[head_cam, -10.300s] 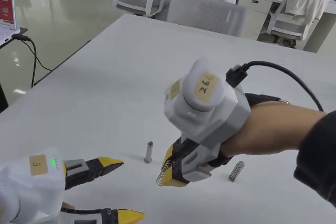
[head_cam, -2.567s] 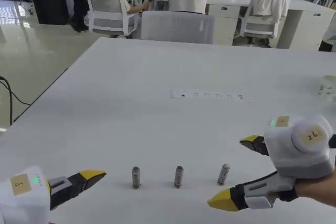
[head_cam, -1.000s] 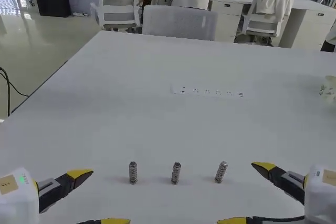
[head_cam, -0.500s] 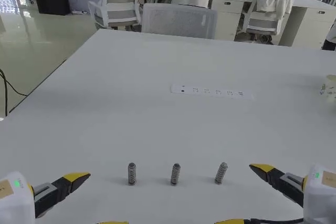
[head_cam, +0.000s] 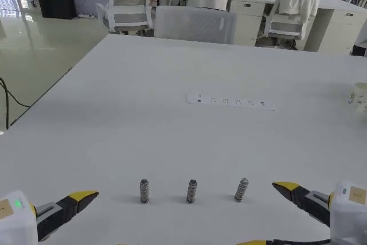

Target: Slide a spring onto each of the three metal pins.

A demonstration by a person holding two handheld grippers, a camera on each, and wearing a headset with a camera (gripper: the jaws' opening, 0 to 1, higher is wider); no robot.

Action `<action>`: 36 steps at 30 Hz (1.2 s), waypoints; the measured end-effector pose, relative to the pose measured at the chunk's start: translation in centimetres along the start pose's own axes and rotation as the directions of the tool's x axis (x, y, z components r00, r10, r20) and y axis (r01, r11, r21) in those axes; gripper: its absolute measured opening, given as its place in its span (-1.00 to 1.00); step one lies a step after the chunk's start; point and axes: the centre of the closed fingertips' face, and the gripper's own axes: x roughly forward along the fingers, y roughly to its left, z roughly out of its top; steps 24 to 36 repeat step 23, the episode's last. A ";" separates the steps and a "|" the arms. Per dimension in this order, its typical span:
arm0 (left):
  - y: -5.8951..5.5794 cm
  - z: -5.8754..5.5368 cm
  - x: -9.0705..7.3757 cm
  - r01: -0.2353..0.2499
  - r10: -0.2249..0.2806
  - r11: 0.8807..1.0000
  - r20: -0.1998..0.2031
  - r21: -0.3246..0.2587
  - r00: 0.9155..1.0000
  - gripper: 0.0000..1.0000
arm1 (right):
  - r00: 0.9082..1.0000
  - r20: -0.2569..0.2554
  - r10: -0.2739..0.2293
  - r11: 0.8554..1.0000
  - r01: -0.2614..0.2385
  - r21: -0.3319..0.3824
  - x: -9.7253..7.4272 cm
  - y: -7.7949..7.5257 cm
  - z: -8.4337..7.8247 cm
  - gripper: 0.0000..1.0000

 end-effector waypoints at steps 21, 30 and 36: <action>-0.5 -0.3 0.0 0.009 -0.009 0.999 0.017 -0.035 1.000 0.44 | 1.000 -0.010 -0.014 1.000 0.014 0.016 -0.3 0.4 0.3 0.82; -0.7 -0.5 0.0 0.014 -0.013 0.999 0.012 -0.033 1.000 0.44 | 1.000 -0.009 -0.018 1.000 0.018 0.022 -0.4 0.3 0.3 0.82; -0.7 -0.5 0.0 0.014 -0.013 0.999 0.012 -0.033 1.000 0.44 | 1.000 -0.009 -0.018 1.000 0.018 0.022 -0.4 0.3 0.3 0.82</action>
